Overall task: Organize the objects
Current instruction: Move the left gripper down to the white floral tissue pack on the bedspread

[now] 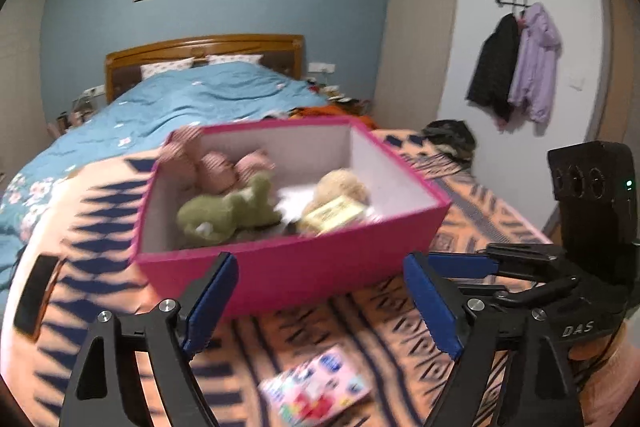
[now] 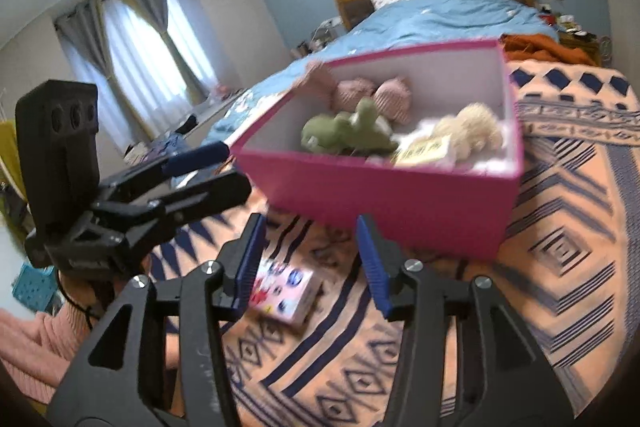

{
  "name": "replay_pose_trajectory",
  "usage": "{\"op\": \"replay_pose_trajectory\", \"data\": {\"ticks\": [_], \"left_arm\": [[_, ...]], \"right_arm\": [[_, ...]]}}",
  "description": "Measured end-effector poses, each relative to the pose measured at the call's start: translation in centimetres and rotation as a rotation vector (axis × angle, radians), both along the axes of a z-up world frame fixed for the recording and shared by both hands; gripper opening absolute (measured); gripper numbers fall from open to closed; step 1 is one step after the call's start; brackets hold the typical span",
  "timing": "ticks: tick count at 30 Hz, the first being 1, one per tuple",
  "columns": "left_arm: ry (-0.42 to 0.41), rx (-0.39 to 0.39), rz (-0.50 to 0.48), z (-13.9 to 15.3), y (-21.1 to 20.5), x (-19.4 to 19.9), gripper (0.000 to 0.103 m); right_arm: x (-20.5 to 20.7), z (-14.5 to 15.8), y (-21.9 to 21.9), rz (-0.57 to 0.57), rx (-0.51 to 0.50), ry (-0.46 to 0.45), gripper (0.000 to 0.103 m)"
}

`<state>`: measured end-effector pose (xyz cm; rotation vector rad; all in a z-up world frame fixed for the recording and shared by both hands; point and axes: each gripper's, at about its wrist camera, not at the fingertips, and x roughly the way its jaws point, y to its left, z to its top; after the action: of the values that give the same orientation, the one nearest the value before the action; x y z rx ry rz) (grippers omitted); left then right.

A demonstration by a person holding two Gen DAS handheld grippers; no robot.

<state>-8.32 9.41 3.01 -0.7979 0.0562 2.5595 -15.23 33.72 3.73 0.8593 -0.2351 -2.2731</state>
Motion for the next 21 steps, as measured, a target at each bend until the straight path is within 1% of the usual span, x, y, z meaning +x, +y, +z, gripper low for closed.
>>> {"op": "replay_pose_trajectory", "data": {"ticks": [3, 7, 10, 14, 19, 21], "left_arm": [[-0.055, -0.005, 0.021, -1.7, -1.1, 0.4, 0.089], [-0.108, -0.018, 0.052, -3.9, -2.1, 0.9, 0.089], [-0.157, 0.0, 0.052, -5.6, -2.5, 1.1, 0.089], [-0.202, -0.008, 0.052, -7.2, -2.4, 1.3, 0.088], [-0.273, 0.033, 0.036, -8.7, -2.9, 1.1, 0.075], [-0.294, 0.042, 0.028, -9.2, -2.9, 1.2, 0.066]], "right_arm": [[0.4, -1.8, -1.1, 0.03, 0.009, -0.052, 0.051], [0.4, -3.9, -2.1, 0.05, 0.018, -0.115, 0.051], [0.2, -5.1, -2.6, 0.054, 0.026, -0.149, 0.051], [0.1, -6.2, -3.2, 0.065, 0.024, -0.186, 0.051], [-0.1, -6.9, -3.6, 0.068, 0.018, -0.21, 0.051], [-0.1, -7.1, -3.6, 0.069, 0.014, -0.217, 0.051]]}}
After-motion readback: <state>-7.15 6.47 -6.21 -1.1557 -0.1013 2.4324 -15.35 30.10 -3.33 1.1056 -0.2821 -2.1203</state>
